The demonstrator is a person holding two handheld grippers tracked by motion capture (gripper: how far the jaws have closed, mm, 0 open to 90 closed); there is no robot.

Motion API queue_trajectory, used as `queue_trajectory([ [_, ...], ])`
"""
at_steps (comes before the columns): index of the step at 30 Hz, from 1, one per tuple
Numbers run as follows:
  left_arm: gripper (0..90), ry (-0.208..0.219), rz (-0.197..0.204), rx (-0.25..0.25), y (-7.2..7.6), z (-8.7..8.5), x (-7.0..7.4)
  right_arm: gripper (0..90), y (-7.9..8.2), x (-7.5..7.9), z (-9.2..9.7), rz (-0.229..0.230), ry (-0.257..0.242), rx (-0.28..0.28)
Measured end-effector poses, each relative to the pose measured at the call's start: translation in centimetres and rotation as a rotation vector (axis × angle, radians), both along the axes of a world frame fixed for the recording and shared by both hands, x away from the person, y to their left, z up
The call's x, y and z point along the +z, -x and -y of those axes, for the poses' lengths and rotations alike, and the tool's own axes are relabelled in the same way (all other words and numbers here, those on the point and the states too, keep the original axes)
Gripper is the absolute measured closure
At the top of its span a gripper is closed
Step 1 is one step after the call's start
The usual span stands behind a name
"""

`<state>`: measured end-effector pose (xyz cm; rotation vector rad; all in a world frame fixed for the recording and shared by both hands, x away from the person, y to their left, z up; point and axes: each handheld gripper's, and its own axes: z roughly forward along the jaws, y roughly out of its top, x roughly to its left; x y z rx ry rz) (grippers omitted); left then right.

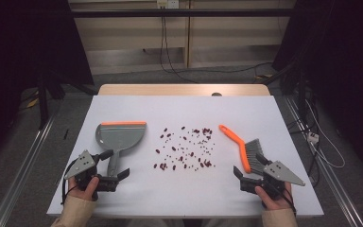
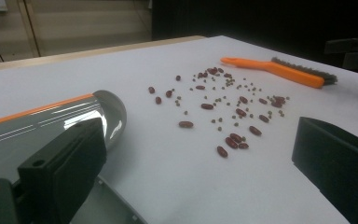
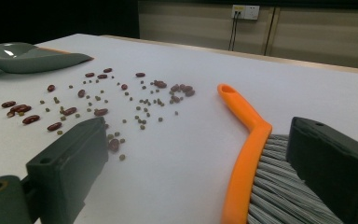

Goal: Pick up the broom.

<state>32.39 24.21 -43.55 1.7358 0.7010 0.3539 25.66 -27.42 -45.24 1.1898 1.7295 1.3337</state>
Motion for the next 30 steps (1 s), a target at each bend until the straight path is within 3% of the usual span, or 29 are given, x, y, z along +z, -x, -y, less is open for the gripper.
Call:
queue_trajectory([
  [12,2.7,0.003,-0.002,-0.005,-0.1,-0.1,-0.1,4.9,-0.8,0.8,-0.2,-0.004,0.018,-0.020],
  [22,2.7,-0.005,0.004,-0.011,0.0,-0.1,0.0,4.8,-2.8,1.4,-0.6,-0.059,0.009,-0.019],
  [30,2.7,0.001,-0.002,0.003,0.3,-0.4,0.0,9.9,-4.6,2.4,-0.6,-0.092,0.013,-0.019],
])
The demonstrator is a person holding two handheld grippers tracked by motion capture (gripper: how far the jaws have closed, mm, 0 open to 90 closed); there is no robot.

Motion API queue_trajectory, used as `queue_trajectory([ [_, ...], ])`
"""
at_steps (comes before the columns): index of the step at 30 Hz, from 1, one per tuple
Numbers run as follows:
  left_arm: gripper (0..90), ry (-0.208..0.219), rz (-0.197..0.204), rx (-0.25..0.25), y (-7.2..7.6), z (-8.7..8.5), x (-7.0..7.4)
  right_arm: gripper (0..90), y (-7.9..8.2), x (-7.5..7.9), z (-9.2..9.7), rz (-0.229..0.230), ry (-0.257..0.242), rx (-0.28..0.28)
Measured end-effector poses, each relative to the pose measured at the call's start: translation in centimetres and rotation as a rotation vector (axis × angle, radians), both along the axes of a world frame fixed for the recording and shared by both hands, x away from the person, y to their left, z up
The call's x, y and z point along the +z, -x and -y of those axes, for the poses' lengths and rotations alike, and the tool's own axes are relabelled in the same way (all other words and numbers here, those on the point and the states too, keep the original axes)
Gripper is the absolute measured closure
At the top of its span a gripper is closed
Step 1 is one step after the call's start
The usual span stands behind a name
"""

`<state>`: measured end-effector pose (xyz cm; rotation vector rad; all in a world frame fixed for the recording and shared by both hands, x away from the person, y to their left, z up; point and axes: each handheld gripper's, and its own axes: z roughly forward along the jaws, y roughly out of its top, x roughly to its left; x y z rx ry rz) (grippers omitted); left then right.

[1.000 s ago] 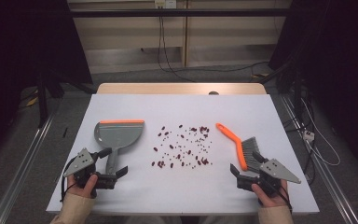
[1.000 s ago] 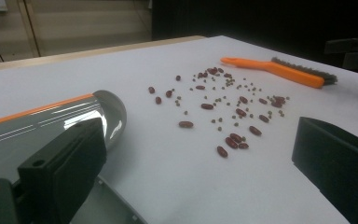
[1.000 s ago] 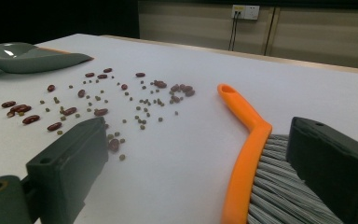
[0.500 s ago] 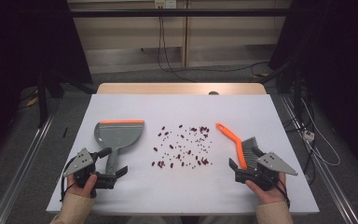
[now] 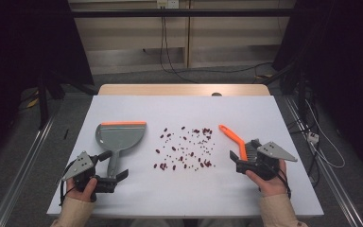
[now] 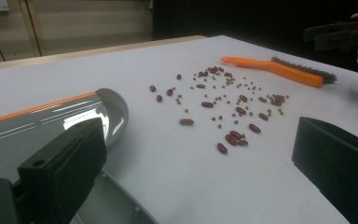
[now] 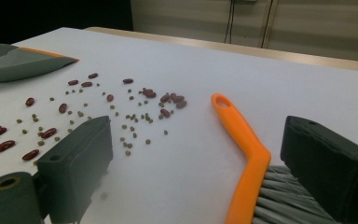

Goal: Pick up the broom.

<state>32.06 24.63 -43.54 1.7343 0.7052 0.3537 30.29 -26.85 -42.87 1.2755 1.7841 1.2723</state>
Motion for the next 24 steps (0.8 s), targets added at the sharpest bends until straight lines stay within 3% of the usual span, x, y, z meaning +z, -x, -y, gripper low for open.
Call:
queue_trajectory([
  [7,2.7,0.010,-0.005,-0.010,0.2,0.1,0.1,14.7,-2.0,0.8,0.3,-0.037,0.010,-0.017],
  [14,2.8,0.010,-0.007,-0.022,0.1,0.2,0.0,24.6,-4.1,1.1,0.9,-0.120,0.042,-0.035],
  [15,2.8,0.014,-0.011,-0.014,0.2,0.2,0.1,31.5,-4.5,1.0,1.1,-0.136,0.062,-0.025],
  [18,2.8,0.010,-0.001,-0.021,0.1,0.3,0.1,34.6,-5.0,0.7,1.3,-0.170,0.061,-0.027],
  [19,2.8,0.009,-0.004,-0.023,0.1,0.4,0.1,39.4,-5.6,0.2,1.6,-0.207,0.038,-0.009],
  [24,2.8,0.009,-0.008,-0.019,0.2,0.3,0.1,45.0,-7.1,-0.8,2.1,-0.269,0.062,-0.028],
])
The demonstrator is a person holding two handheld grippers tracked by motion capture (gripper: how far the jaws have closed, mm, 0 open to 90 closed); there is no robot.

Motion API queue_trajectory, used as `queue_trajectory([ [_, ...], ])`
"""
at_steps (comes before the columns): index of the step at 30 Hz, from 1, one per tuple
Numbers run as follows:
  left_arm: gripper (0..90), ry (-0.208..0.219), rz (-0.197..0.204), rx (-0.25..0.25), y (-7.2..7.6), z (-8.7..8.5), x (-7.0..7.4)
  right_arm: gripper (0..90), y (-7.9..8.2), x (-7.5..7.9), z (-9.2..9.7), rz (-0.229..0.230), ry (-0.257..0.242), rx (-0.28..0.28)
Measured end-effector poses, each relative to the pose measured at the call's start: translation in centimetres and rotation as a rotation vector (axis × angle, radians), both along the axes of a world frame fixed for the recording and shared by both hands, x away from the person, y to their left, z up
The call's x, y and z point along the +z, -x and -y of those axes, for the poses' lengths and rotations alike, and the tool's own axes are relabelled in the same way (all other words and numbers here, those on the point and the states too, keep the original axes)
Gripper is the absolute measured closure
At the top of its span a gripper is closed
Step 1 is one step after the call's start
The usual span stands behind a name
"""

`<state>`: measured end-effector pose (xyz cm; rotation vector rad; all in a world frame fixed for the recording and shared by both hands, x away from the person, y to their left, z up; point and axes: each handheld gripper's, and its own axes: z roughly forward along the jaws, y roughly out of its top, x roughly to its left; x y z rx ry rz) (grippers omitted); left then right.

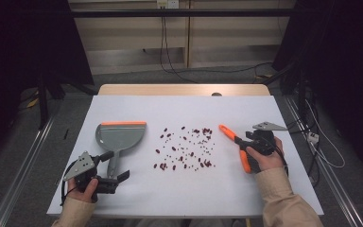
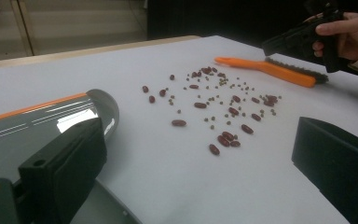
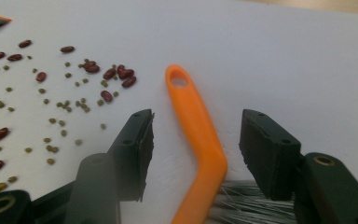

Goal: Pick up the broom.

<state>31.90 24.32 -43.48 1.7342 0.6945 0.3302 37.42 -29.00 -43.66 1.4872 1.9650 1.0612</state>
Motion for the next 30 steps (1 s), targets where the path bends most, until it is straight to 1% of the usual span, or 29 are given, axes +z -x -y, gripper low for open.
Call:
queue_trajectory([
  [1,2.8,0.000,0.000,0.000,0.0,0.0,0.0,45.2,-0.3,-0.2,0.1,-0.012,0.011,-0.010],
  [2,2.8,-0.003,0.002,0.000,0.0,-0.1,0.0,45.2,-0.3,-0.2,0.1,-0.012,0.011,-0.010],
  [3,2.8,0.000,0.001,0.008,0.1,-0.2,0.0,45.5,-0.7,-0.7,0.2,-0.038,0.010,-0.025],
  [6,2.8,0.001,0.006,0.008,0.1,-0.3,0.1,48.4,-1.1,-1.3,0.3,-0.066,0.035,-0.038],
  [7,2.8,0.000,0.005,0.007,0.0,-0.2,0.1,48.4,-1.1,-1.3,0.3,-0.066,0.035,-0.038],
  [8,2.8,-0.001,0.005,0.006,0.0,-0.2,0.0,51.6,-1.3,-1.5,0.3,-0.094,0.014,-0.033],
  [9,2.8,-0.002,0.003,0.003,-0.1,-0.2,0.0,51.6,-1.3,-1.5,0.3,-0.094,0.014,-0.033],
  [10,2.8,0.000,-0.002,0.005,-0.1,-0.1,-0.1,52.4,-1.3,-1.7,0.3,-0.106,0.014,-0.036],
  [11,2.8,0.002,-0.001,0.004,-0.1,-0.1,-0.1,54.5,-1.6,-1.9,0.2,-0.133,0.018,-0.022],
  [12,2.8,0.001,0.000,0.002,-0.2,-0.1,-0.1,54.5,-1.6,-1.9,0.2,-0.133,0.018,-0.022],
  [13,2.8,0.005,-0.001,0.002,-0.2,-0.1,-0.1,55.0,-1.6,-2.1,0.1,-0.146,0.028,-0.019],
  [14,2.8,0.006,-0.003,0.002,-0.1,0.0,-0.1,55.7,-1.7,-2.2,0.0,-0.148,0.026,-0.005],
  [15,2.8,0.004,-0.003,0.001,-0.1,0.0,0.0,58.2,-1.8,-2.1,-0.1,-0.155,0.036,-0.012],
  [16,2.8,0.004,0.000,-0.001,-0.1,0.0,0.0,58.2,-1.8,-2.1,-0.1,-0.155,0.036,-0.012],
  [19,2.8,0.001,0.002,-0.007,-0.1,0.0,0.0,67.7,-1.7,-2.0,0.0,-0.164,0.041,-0.020],
  [21,2.8,0.005,-0.003,-0.006,-0.1,0.0,0.0,67.6,-1.7,-2.0,0.1,-0.179,0.009,-0.011],
  [22,2.8,0.003,-0.002,-0.008,-0.1,0.0,0.0,68.0,-1.6,-1.9,0.1,-0.183,0.009,-0.011],
  [24,2.8,0.007,-0.004,-0.005,-0.1,0.0,0.0,68.6,-1.5,-1.8,0.0,-0.200,0.016,-0.020],
  [26,2.8,0.008,-0.004,-0.002,-0.1,0.0,0.0,68.7,-1.7,-1.7,-0.2,-0.203,0.038,-0.016],
  [28,2.8,0.009,-0.006,0.001,0.0,0.0,-0.1,69.0,-1.8,-1.6,-0.5,-0.212,0.049,-0.021],
  [30,2.8,0.010,-0.007,0.004,-0.1,-0.1,-0.1,69.3,-2.0,-1.5,-0.8,-0.219,0.038,-0.020],
])
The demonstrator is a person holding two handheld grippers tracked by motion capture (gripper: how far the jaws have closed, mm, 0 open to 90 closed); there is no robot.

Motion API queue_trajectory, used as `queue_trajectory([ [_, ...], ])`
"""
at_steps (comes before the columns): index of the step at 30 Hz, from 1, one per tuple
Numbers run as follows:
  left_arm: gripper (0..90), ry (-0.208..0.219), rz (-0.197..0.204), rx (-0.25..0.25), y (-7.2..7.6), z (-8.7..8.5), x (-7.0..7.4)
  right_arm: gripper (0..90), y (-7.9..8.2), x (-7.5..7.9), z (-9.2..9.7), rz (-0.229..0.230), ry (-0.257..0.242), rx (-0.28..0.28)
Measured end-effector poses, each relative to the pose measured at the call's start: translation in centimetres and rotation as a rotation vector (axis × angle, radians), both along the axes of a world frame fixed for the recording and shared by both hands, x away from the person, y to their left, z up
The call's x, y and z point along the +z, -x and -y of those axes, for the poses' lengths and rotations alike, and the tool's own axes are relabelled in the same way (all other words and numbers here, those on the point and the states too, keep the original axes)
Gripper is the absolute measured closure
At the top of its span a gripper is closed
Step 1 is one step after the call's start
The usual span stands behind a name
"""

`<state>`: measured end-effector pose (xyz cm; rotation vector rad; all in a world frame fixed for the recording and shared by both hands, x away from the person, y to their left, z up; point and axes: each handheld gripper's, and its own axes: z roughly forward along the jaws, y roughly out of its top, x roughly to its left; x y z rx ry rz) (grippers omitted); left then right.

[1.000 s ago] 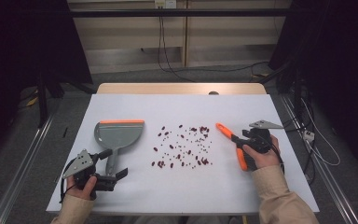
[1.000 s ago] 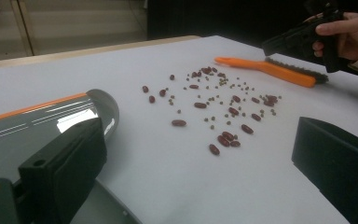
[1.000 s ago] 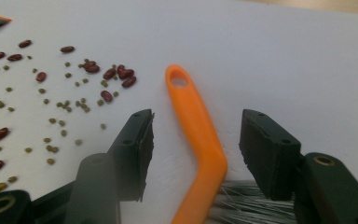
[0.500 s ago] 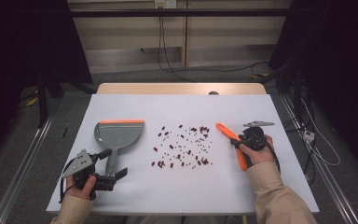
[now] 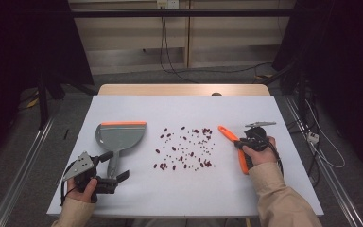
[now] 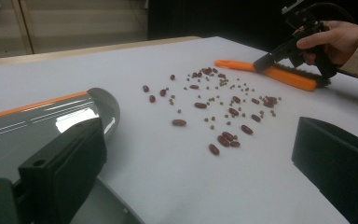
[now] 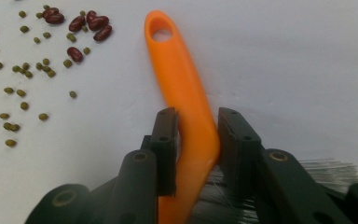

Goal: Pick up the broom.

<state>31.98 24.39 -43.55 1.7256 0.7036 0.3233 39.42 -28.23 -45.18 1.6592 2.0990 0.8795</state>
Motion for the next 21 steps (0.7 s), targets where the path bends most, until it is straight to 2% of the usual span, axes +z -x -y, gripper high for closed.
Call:
queue_trajectory([
  [7,2.8,-0.001,-0.001,-0.002,0.0,0.0,0.0,68.9,-0.6,-0.1,-0.9,0.003,-0.033,0.009],
  [10,2.8,0.001,-0.004,0.000,0.0,0.0,0.0,61.8,-0.6,0.1,-0.7,-0.009,-0.041,0.011],
  [13,2.8,-0.002,-0.002,-0.003,0.1,-0.1,0.0,60.8,-0.4,0.6,-0.3,-0.010,-0.053,0.008],
  [21,2.8,-0.012,0.000,-0.005,0.0,-0.1,0.0,59.8,-0.5,1.2,-0.9,-0.056,0.008,0.021],
])
